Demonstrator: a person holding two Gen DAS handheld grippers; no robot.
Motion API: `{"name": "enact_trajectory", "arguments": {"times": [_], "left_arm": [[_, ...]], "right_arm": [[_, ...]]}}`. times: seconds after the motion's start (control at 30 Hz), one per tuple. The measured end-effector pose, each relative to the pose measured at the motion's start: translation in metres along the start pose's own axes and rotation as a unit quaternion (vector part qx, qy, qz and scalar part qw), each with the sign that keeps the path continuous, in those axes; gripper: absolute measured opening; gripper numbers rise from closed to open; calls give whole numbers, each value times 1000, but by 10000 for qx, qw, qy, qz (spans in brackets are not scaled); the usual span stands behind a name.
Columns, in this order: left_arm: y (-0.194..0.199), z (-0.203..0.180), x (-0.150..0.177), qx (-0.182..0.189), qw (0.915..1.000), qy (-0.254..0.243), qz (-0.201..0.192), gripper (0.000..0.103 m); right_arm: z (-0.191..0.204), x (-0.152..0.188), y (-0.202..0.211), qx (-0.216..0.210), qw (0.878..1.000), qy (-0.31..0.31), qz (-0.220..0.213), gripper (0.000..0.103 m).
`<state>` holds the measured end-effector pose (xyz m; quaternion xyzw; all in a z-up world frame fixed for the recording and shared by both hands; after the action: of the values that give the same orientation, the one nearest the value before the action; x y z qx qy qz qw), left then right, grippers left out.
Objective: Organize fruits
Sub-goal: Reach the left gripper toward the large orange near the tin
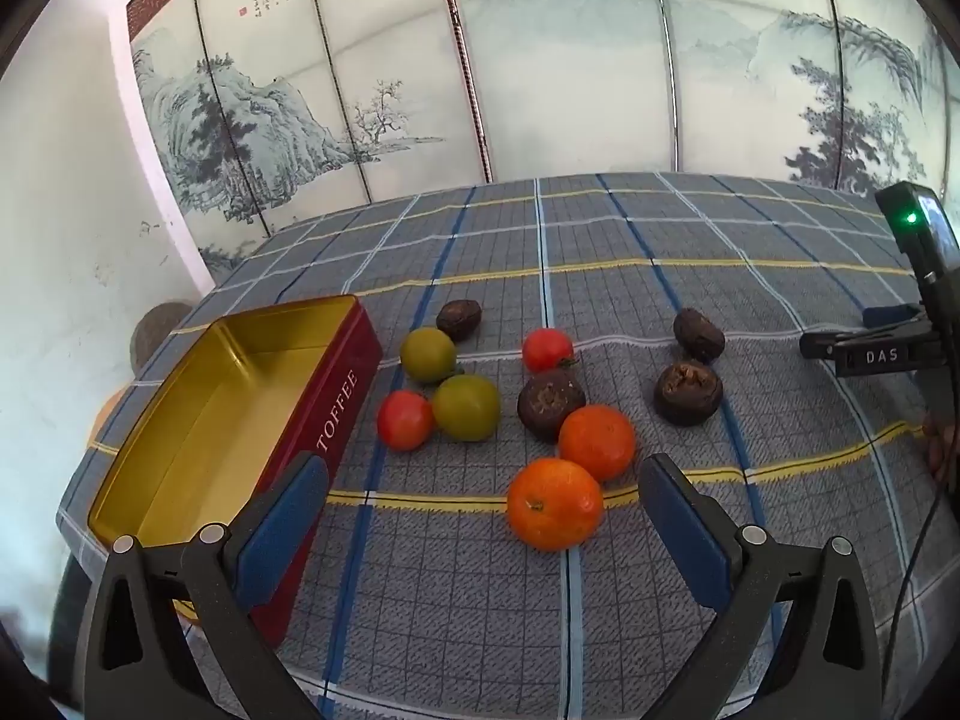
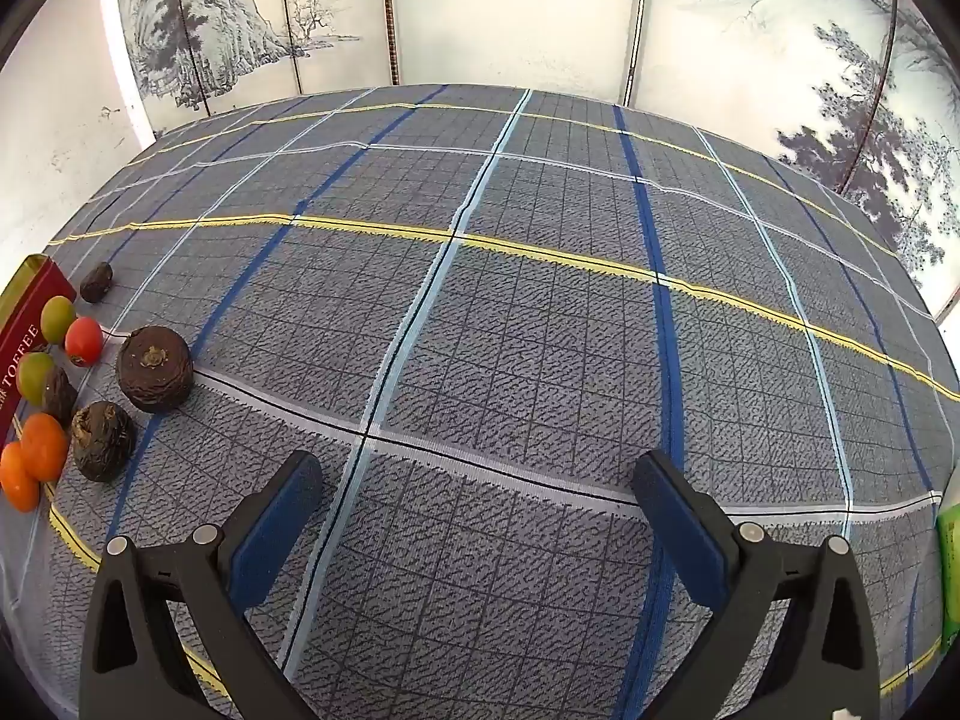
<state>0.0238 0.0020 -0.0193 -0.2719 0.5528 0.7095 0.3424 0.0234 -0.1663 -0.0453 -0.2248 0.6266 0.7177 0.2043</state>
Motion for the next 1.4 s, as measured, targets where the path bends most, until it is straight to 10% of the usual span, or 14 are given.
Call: {"name": "enact_trajectory", "arguments": {"times": [0.77, 1.4], "left_arm": [[-39, 4, 10, 532, 9975, -241, 400, 99], [-49, -8, 19, 1163, 9895, -501, 692, 53]], "right_arm": [[0, 0, 0, 1, 10000, 0, -4, 103], [0, 0, -1, 3, 10000, 1, -5, 103]]}}
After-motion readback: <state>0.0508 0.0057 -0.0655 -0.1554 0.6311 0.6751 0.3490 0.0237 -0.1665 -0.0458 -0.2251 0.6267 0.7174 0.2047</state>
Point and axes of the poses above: each gripper's, at about its wrist camera, not at the fingertips, and y roughly against the way its jaws point, z to its left, x to its underside, the point moved 3 cm from there along -y, roughly the way its jaws point, and after that the axes turned 9 degrees about -x, right-handed, at the moved point
